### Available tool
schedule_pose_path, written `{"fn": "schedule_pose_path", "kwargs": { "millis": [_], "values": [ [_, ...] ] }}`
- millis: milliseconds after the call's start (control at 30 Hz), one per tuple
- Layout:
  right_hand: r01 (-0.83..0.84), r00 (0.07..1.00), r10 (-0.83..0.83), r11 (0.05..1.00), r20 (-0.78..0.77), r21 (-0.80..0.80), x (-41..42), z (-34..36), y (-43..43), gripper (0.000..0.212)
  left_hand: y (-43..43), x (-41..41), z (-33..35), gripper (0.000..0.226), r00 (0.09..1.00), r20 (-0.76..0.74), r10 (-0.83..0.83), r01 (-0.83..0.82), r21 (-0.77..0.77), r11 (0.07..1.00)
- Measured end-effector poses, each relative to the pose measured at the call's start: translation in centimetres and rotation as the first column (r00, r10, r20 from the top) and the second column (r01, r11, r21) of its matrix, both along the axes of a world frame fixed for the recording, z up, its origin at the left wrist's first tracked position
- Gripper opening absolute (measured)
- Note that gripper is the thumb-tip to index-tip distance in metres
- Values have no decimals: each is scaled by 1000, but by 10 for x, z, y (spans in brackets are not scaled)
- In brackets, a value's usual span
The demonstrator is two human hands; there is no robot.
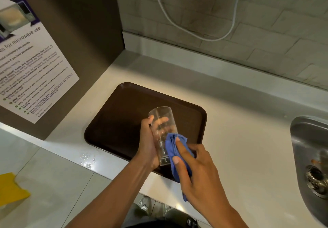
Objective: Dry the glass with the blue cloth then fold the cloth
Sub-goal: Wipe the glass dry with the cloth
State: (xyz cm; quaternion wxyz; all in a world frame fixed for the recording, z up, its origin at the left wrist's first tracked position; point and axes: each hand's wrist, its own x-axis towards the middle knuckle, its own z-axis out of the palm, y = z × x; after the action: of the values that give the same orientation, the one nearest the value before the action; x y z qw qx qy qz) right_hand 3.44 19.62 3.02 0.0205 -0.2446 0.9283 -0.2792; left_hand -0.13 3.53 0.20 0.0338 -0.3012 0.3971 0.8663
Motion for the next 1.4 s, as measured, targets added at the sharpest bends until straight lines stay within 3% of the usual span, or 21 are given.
{"fn": "schedule_pose_path", "kwargs": {
  "millis": [133, 300, 467, 567, 733, 900, 1067, 1233, 1400],
  "values": [
    [57, 998, -58, 997, -22, -52, -25, 1, -7, 52, 14, 7, 0, 72, 995, -7, -97, 97, 95, 991],
    [27, 999, -26, 999, -18, 34, 0, 4, -7, 57, 1, 5, 1, 64, 1000, -14, 8, -7, 48, 999],
    [41, 994, -42, 999, -101, -8, -47, 12, -13, 56, 21, 13, 6, 67, 990, -56, -133, 139, 121, 983],
    [65, 990, -65, 998, -126, -8, -60, 18, -21, 51, 24, 9, 11, 64, 992, -88, -93, 106, 152, 983],
    [20, 995, -17, 999, -95, 26, -24, 13, -12, 50, 8, 3, 11, 77, 996, -68, -64, 71, 103, 992],
    [64, 996, -66, 997, -53, -44, -61, 16, -21, 49, 23, 13, 13, 66, 992, -85, -90, 104, 172, 980],
    [-12, 996, 15, 999, -86, 38, -34, 15, -21, 50, 12, 9, 12, 68, 994, -103, -34, 48, 143, 989],
    [55, 998, -55, 997, -1, -58, -68, 21, -25, 47, 17, 12, 13, 64, 994, -87, -74, 88, 168, 982],
    [34, 996, -34, 999, -85, -7, -63, 32, -24, 49, 14, 11, 25, 62, 991, -112, -72, 95, 211, 973]
  ]
}}
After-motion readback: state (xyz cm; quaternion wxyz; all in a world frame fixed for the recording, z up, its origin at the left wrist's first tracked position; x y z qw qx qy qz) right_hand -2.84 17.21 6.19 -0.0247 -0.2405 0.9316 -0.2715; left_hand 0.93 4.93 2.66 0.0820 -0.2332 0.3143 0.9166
